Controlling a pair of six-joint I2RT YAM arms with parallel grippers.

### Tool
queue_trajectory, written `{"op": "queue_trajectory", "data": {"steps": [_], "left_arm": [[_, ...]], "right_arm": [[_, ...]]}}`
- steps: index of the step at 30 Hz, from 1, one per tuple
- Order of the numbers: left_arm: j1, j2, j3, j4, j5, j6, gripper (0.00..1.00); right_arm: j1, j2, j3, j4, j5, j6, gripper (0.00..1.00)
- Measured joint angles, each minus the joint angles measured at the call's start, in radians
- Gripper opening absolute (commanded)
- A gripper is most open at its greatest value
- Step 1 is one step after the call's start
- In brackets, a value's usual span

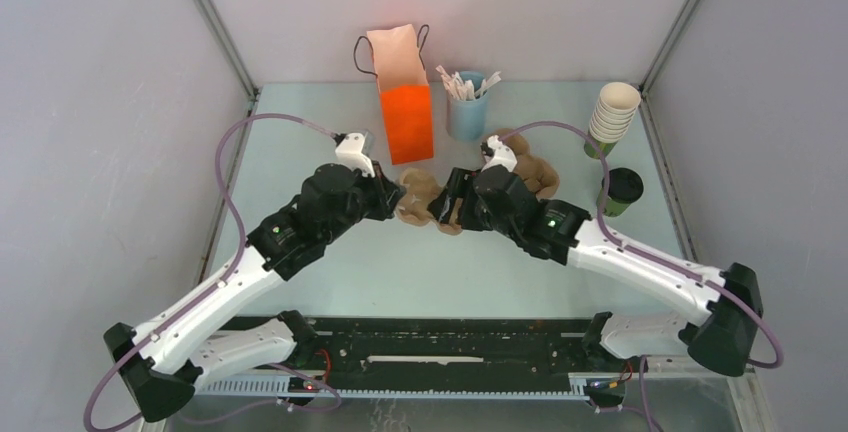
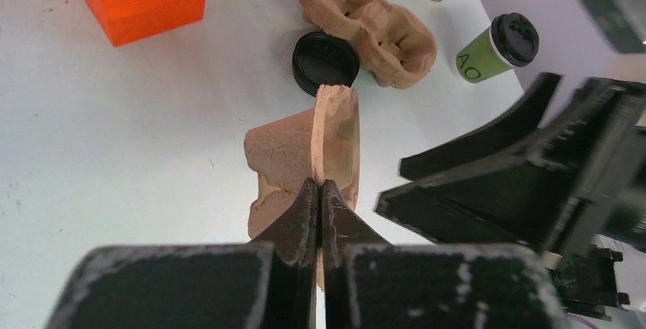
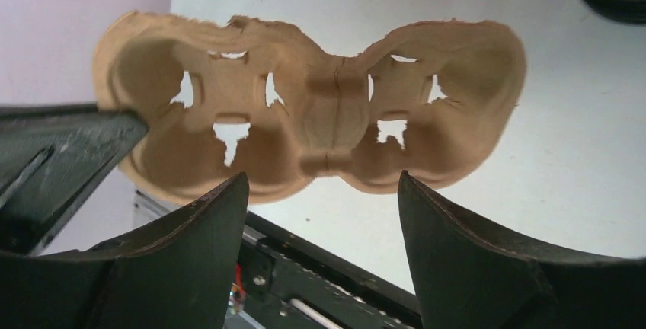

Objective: Pack the takeout coffee

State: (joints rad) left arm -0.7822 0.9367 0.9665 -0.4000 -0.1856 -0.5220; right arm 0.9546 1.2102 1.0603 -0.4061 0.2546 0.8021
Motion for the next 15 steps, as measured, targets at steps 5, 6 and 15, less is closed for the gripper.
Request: {"op": "queue_trajectory", "data": {"steps": [5, 6, 15], "left_arm": [[0.0, -0.019, -0.005, 0.016, -0.004, 0.0, 0.0], [0.0, -0.021, -0.005, 0.017, -0.004, 0.0, 0.0], [0.0, -0.033, -0.005, 0.018, -0.003, 0.0, 0.0]], "right_arm": [[-0.02, 0.078, -0.001, 0.08, -0.033, 0.115, 0.82], [-0.023, 0.086, -0.001, 0.088, -0.034, 0.125, 0.81], [-0.024, 0.116, -0.001, 0.142, -0.023, 0.15, 0.72]]}}
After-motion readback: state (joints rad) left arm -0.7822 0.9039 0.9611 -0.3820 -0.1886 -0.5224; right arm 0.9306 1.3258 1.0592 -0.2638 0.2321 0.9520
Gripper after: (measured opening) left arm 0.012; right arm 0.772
